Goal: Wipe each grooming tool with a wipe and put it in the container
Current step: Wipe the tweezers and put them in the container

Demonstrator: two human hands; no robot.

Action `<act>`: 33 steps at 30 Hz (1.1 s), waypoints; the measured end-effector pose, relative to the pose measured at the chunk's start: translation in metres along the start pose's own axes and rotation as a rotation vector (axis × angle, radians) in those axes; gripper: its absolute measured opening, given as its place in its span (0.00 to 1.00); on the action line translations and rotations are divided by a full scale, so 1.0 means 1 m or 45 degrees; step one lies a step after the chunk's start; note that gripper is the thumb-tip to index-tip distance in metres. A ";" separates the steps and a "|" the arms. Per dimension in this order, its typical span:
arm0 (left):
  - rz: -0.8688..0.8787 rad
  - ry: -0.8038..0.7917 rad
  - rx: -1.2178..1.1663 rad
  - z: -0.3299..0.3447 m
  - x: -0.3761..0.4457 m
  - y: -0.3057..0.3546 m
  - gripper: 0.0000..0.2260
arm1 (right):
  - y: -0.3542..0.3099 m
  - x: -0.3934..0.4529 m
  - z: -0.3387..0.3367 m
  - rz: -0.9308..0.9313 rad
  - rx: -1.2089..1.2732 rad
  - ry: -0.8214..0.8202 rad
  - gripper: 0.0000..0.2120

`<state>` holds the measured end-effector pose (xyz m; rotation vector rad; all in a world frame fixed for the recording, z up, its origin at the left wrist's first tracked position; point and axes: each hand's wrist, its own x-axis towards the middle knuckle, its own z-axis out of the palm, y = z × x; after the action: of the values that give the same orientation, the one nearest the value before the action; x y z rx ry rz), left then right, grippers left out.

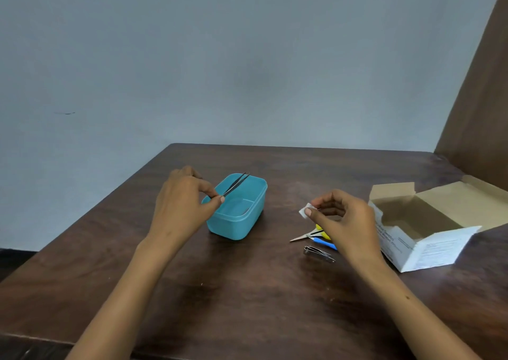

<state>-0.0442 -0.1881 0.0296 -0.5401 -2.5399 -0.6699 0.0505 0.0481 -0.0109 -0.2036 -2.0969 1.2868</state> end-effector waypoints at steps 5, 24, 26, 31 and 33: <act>0.006 -0.075 0.054 0.007 0.008 0.001 0.06 | 0.005 0.000 -0.001 -0.035 -0.078 0.010 0.10; 0.077 -0.079 0.191 0.035 0.021 0.008 0.10 | 0.009 0.001 -0.002 -0.087 -0.132 0.010 0.09; 0.084 -0.074 0.193 0.035 0.021 0.008 0.10 | 0.009 0.000 -0.002 -0.088 -0.136 0.013 0.09; 0.113 -0.064 0.191 0.035 0.020 0.009 0.10 | 0.009 0.001 -0.003 -0.094 -0.151 0.029 0.09; 0.116 -0.067 0.195 0.035 0.018 0.009 0.11 | 0.009 0.001 -0.004 -0.094 -0.152 0.029 0.08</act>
<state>-0.0659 -0.1575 0.0153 -0.6223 -2.5709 -0.4302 0.0504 0.0563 -0.0171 -0.1894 -2.1434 1.1125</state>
